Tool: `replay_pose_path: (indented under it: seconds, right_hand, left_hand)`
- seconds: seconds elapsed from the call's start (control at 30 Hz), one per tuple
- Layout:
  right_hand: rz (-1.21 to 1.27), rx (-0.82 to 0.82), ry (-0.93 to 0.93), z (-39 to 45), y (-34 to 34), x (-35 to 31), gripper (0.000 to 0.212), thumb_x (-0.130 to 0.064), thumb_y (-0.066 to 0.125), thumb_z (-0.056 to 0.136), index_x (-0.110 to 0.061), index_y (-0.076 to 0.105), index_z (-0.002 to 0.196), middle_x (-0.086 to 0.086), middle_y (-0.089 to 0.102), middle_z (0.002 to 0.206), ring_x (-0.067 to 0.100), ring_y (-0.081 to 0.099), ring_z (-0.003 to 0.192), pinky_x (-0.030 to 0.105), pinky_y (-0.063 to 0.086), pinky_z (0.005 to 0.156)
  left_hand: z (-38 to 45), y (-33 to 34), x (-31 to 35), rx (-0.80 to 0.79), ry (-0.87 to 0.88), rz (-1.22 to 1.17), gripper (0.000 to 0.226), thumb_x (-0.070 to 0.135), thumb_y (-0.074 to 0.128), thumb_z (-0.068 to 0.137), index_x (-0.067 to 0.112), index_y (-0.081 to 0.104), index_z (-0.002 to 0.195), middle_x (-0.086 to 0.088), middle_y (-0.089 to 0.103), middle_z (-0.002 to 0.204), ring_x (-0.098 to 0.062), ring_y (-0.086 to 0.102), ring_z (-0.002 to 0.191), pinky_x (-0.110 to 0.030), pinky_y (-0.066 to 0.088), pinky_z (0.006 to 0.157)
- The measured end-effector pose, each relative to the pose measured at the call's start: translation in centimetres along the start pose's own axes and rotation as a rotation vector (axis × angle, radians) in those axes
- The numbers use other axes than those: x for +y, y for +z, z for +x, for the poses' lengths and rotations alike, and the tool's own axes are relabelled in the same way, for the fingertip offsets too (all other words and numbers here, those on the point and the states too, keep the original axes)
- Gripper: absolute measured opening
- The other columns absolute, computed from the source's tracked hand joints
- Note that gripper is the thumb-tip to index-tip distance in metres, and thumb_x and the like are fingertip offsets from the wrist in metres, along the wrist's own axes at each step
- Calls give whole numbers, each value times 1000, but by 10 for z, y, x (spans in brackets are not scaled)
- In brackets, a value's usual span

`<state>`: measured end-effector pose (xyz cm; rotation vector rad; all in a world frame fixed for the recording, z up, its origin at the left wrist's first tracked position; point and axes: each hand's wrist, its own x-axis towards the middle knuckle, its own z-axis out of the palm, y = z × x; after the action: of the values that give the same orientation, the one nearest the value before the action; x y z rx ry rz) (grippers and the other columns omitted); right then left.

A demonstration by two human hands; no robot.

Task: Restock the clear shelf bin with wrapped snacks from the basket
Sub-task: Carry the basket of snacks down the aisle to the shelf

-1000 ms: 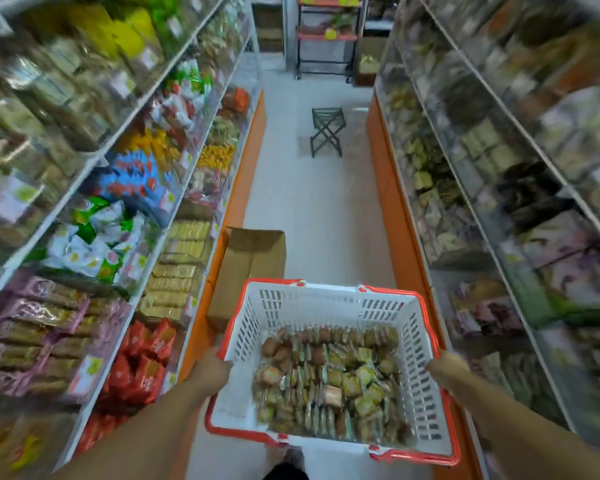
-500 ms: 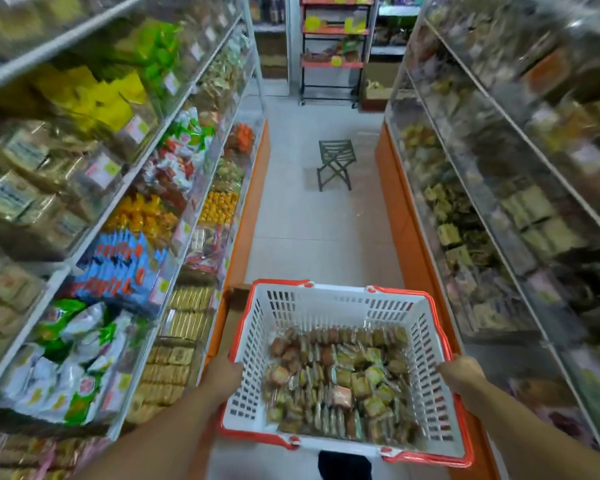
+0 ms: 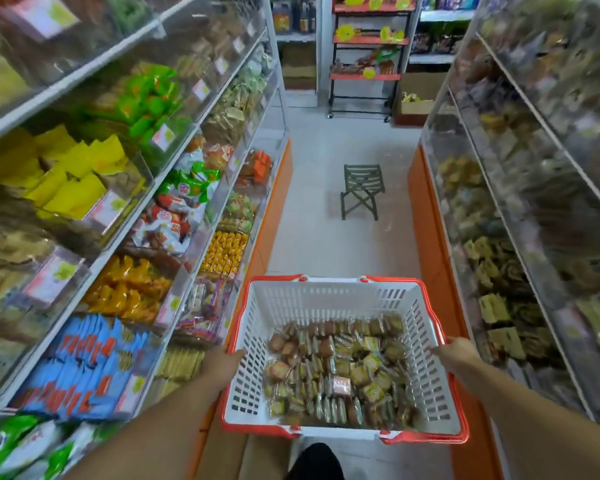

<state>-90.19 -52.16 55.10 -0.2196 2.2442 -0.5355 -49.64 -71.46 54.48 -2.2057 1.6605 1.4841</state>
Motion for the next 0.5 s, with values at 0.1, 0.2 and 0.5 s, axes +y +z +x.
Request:
replay_pose_path:
  seconds: [0.1,0.2,0.5]
  right_hand:
    - [-33,5,-27,45,-5,-61,42,-17,69,93,-2,58,131,16,69,104,27,68,93,44,59,89]
    - [-25,-5,-35,84,-5,-127,31,-14,67,94,-1,60,122,11,66,96,27,68,92,42,58,89]
    - [-52,41,34,192,-9,-297,43,-11,67,95,7,55,132,23,66,116,37,65,108,44,55,96]
  left_hand:
    - [52,-5,45,-49,15,24,59,25,61,102,5,38,152,-17,50,150,-37,55,129,-38,46,95]
    - [110,-11,90,-63,24,8,57,17,60,101,5,38,153,-19,53,145,-37,58,121,-40,48,98]
    - [242,-44,229,22,26,64,63,11,59,98,6,35,155,-22,56,141,-32,62,110,-39,53,91]
